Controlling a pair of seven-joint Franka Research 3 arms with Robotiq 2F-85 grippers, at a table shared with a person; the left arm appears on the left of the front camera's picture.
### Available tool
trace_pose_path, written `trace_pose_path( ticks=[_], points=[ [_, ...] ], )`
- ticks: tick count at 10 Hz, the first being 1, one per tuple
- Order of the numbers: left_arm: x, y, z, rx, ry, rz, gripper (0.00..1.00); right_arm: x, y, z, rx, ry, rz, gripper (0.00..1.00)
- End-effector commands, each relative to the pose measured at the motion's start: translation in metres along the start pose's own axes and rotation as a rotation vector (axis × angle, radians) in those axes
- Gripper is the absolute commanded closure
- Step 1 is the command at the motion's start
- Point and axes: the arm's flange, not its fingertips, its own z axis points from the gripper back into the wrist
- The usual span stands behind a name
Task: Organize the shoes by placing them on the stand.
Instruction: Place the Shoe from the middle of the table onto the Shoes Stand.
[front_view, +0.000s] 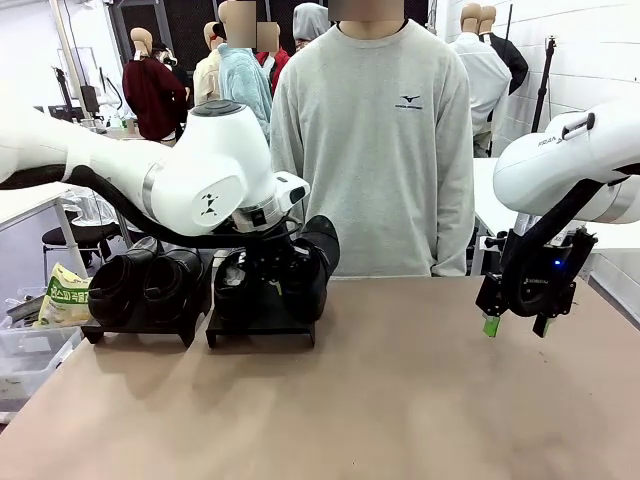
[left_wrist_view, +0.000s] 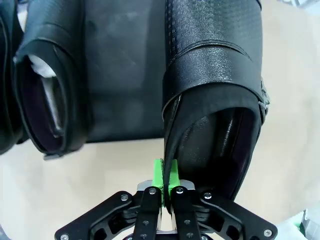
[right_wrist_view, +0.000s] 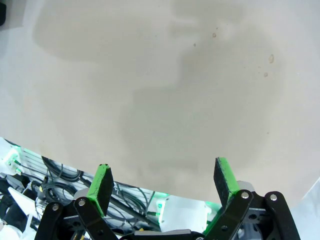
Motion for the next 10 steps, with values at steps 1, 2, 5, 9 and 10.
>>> trace_pose_path(
  ticks=[1, 2, 5, 9, 10],
  points=[
    [0.008, 0.011, 0.001, 0.021, -0.099, -0.006, 1.0, 0.001, 0.0, 0.002, -0.002, 0.0, 0.007, 0.0],
    [0.01, 0.017, 0.0, 0.071, -0.119, -0.015, 1.0, 0.001, 0.0, 0.002, -0.002, 0.0, 0.007, 0.0],
    [0.012, 0.031, -0.013, 0.194, -0.119, 0.024, 1.0, 0.001, 0.0, 0.002, -0.002, 0.0, 0.007, 0.0],
    [0.011, 0.028, -0.03, 0.221, -0.091, 0.128, 1.0, 0.001, 0.0, 0.002, -0.002, 0.0, 0.007, 0.0],
    [0.01, 0.024, -0.03, 0.21, -0.091, 0.153, 1.0, 0.001, 0.0, 0.002, -0.002, 0.0, 0.007, 0.0]
  ],
)
